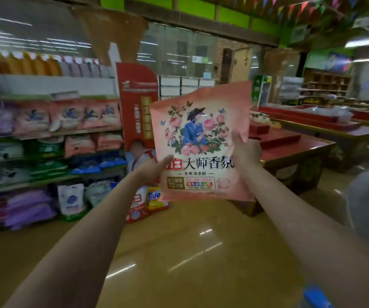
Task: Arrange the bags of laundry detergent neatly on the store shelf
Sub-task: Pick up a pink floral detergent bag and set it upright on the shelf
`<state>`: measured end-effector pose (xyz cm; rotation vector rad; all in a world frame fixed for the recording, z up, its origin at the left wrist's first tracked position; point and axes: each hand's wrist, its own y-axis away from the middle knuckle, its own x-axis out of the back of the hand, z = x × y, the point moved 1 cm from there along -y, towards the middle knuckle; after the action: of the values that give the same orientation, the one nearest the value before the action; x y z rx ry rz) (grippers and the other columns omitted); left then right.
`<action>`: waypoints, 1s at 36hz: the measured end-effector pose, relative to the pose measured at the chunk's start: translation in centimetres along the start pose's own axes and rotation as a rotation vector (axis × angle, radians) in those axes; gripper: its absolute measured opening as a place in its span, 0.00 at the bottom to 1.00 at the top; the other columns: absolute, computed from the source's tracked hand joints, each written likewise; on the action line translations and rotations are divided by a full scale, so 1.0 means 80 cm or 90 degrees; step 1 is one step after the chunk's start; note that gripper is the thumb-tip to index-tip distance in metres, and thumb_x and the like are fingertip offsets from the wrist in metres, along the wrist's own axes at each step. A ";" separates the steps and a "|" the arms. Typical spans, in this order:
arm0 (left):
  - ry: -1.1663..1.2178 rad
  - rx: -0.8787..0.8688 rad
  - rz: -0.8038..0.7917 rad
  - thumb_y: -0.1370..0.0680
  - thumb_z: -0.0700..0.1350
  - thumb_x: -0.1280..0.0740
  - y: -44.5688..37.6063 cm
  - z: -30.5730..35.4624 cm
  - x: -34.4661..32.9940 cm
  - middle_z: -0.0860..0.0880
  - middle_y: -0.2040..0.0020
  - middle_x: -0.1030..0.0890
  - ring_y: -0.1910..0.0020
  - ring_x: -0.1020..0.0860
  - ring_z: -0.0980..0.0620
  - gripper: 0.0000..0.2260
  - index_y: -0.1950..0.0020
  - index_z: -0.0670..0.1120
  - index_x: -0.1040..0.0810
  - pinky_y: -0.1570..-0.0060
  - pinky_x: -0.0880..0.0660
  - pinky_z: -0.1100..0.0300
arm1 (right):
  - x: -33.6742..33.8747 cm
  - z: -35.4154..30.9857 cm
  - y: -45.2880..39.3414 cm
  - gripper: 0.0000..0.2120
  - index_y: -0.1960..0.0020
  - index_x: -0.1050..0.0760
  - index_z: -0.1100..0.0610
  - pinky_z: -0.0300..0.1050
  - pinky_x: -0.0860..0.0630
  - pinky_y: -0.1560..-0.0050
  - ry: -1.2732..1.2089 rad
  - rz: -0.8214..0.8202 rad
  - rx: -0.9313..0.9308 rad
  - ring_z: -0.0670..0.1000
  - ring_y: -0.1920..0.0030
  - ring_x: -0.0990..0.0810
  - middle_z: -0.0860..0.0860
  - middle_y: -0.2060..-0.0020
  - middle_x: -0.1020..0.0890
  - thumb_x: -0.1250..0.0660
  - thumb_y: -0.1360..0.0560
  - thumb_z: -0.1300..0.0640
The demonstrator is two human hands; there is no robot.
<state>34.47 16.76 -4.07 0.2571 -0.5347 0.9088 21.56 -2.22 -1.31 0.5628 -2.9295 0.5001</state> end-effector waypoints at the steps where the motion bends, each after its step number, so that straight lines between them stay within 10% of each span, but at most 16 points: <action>1: 0.082 0.010 -0.019 0.21 0.57 0.42 -0.002 -0.008 0.012 0.41 0.48 0.19 0.56 0.17 0.51 0.22 0.40 0.40 0.25 0.57 0.22 0.61 | -0.016 -0.009 0.001 0.20 0.62 0.29 0.59 0.46 0.32 0.57 -0.040 -0.008 -0.004 0.53 0.58 0.27 0.54 0.62 0.26 0.40 0.23 0.42; 3: 0.222 -0.002 -0.050 0.21 0.55 0.40 -0.008 -0.025 0.039 0.46 0.56 0.18 0.67 0.17 0.57 0.19 0.42 0.42 0.24 0.69 0.22 0.66 | -0.046 -0.023 -0.003 0.22 0.47 0.26 0.67 0.48 0.29 0.52 -0.106 -0.019 -0.007 0.54 0.52 0.24 0.56 0.55 0.24 0.39 0.22 0.46; 7: 0.308 -0.073 -0.057 0.23 0.50 0.35 -0.030 -0.051 0.092 0.45 0.51 0.16 0.58 0.16 0.51 0.10 0.45 0.47 0.23 0.60 0.18 0.59 | -0.105 -0.056 -0.010 0.25 0.33 0.32 0.68 0.47 0.30 0.40 -0.149 -0.083 -0.024 0.56 0.39 0.25 0.58 0.38 0.25 0.41 0.21 0.48; 19: 0.334 -0.123 0.279 0.29 0.54 0.28 -0.088 -0.114 0.225 0.50 0.53 0.17 0.54 0.18 0.51 0.18 0.44 0.47 0.22 0.54 0.21 0.56 | -0.291 -0.120 -0.032 0.25 0.38 0.27 0.66 0.47 0.29 0.38 -0.198 -0.340 -0.049 0.56 0.42 0.23 0.56 0.42 0.22 0.26 0.32 0.59; 31: 0.320 -0.060 0.384 0.27 0.54 0.30 -0.162 -0.164 0.355 0.47 0.55 0.17 0.58 0.18 0.49 0.17 0.46 0.45 0.23 0.54 0.20 0.52 | -0.453 -0.110 -0.019 0.16 0.46 0.23 0.56 0.41 0.20 0.69 -0.252 -0.558 -0.059 0.50 0.64 0.15 0.54 0.56 0.15 0.28 0.30 0.51; 36: 0.245 -0.022 0.412 0.29 0.60 0.30 -0.207 -0.184 0.386 0.46 0.50 0.17 0.52 0.18 0.45 0.15 0.53 0.51 0.24 0.46 0.22 0.47 | -0.523 -0.103 -0.043 0.21 0.45 0.22 0.53 0.56 0.22 0.44 -0.268 -0.509 -0.022 0.56 0.50 0.17 0.53 0.48 0.16 0.26 0.33 0.45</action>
<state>67.95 34.20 0.45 -0.1389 -0.2709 1.5346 61.99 11.80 0.14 1.8950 -2.6861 0.2386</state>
